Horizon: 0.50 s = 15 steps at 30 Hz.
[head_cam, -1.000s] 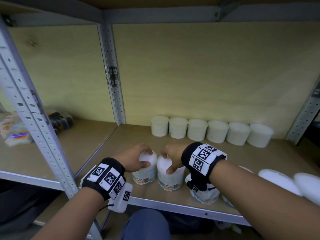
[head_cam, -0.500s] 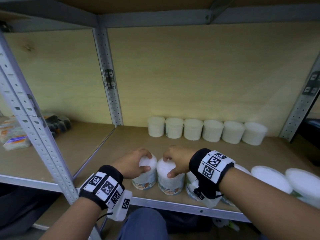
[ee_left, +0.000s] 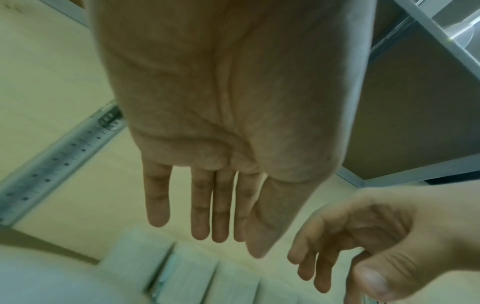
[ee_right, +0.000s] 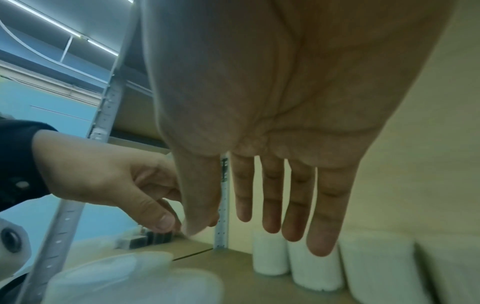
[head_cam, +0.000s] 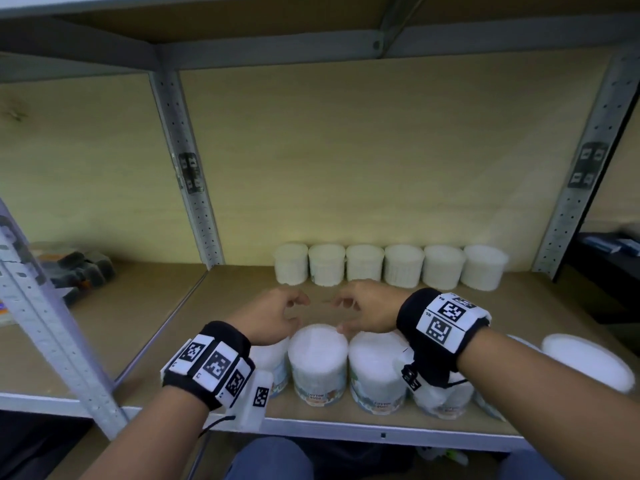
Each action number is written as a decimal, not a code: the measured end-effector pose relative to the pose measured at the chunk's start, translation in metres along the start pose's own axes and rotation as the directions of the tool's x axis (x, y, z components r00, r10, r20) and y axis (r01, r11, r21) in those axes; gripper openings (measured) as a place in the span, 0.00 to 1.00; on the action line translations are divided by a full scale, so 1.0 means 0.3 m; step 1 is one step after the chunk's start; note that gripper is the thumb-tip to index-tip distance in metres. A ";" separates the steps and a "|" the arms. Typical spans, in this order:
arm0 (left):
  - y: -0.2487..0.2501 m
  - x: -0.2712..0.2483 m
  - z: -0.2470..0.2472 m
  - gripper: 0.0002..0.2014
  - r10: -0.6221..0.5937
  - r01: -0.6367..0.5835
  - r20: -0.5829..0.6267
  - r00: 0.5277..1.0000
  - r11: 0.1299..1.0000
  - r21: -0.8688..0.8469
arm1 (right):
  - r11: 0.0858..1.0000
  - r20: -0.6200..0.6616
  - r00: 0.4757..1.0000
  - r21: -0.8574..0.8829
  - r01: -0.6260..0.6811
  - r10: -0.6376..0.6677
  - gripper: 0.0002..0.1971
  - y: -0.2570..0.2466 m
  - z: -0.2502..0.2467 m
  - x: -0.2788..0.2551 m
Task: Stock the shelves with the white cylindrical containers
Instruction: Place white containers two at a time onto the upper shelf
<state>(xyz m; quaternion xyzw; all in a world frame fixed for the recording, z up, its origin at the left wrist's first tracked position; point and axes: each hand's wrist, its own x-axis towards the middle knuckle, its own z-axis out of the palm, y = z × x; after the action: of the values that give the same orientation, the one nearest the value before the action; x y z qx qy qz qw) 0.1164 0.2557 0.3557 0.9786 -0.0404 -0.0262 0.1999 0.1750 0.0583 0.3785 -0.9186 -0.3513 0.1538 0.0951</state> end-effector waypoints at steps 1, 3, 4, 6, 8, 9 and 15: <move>0.024 0.026 -0.001 0.22 -0.002 0.002 0.005 1.000 1.000 -0.020 | 1.000 -0.014 1.000 -0.002 -0.013 0.013 0.30 0.030 -0.020 -0.009; 0.076 0.083 0.001 0.23 0.000 0.000 0.012 1.000 0.998 -0.059 | 0.998 -0.040 0.998 0.011 -0.058 0.058 0.28 0.100 -0.056 -0.030; 0.103 0.113 0.005 0.24 0.008 -0.007 0.010 1.000 0.998 -0.065 | 0.996 -0.050 0.995 0.009 -0.084 0.084 0.27 0.141 -0.072 -0.041; 0.159 0.176 0.010 0.23 0.032 -0.032 0.009 0.999 0.998 -0.061 | 0.991 -0.075 0.988 -0.001 -0.137 0.136 0.26 0.230 -0.101 -0.063; 0.221 0.240 0.017 0.23 0.053 -0.052 0.013 0.999 0.997 -0.060 | 0.980 -0.098 0.975 -0.005 -0.201 0.199 0.25 0.325 -0.126 -0.088; 0.252 0.273 0.021 0.23 0.064 -0.063 0.017 0.998 0.997 -0.054 | 0.972 -0.106 0.967 -0.008 -0.236 0.234 0.25 0.372 -0.138 -0.101; 0.430 0.482 0.053 0.23 0.132 -0.132 0.031 0.991 0.991 -0.019 | 0.904 -0.132 0.897 -0.012 -0.428 0.423 0.24 0.631 -0.214 -0.157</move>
<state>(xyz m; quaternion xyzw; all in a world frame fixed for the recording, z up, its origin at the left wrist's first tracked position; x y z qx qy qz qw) 0.2505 0.1184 0.3868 0.9715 -0.1080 -0.0290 0.2089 0.2807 -0.1168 0.3952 -0.9827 -0.1386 0.1052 0.0627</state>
